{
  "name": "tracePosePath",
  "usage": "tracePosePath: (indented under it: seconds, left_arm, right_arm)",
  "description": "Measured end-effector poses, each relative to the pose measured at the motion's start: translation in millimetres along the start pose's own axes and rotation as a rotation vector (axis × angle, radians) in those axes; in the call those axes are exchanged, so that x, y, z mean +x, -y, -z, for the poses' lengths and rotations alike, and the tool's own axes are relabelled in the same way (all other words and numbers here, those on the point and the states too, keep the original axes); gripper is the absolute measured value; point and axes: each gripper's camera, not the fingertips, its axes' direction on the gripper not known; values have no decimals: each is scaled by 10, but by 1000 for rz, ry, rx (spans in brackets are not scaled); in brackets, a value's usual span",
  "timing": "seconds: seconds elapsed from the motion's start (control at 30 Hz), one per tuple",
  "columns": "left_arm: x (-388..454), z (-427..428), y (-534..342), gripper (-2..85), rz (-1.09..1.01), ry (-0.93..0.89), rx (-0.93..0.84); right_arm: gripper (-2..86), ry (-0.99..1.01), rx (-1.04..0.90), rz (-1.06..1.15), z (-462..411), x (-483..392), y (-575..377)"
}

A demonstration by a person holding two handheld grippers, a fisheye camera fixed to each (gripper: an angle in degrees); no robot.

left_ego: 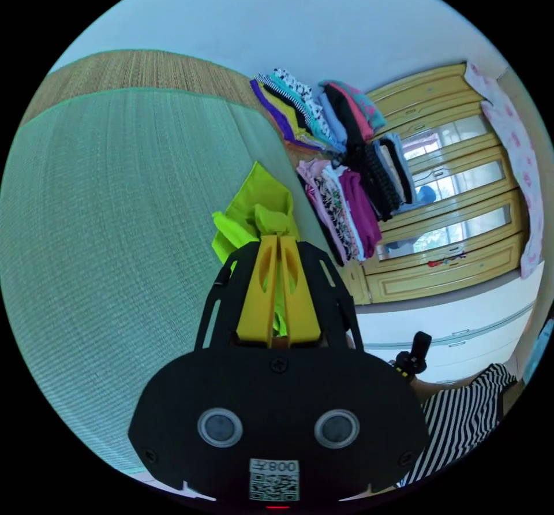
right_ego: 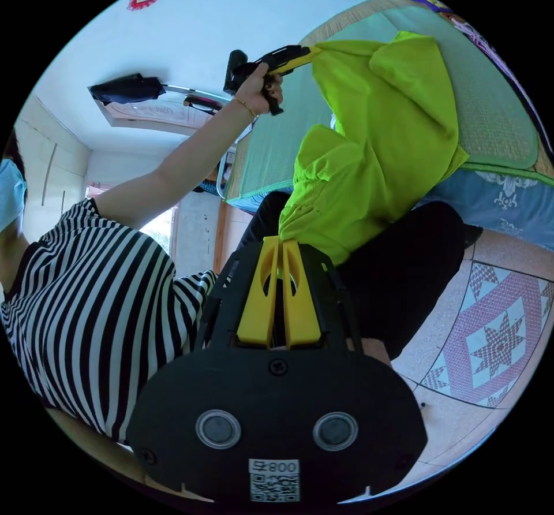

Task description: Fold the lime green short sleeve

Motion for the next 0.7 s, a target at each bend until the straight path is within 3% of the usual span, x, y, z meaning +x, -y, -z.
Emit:
tracePosePath:
  seconds: [0.37, 0.7]
  left_arm:
    - [359, 1761, -1846, 4, -3, -179, 363]
    - [1284, 3243, -3967, 3, -304, -156, 775]
  right_arm:
    - [5, -56, 243, 169, 1274, -946, -146]
    - [5, -274, 534, 515, 2594, -2649, -544]
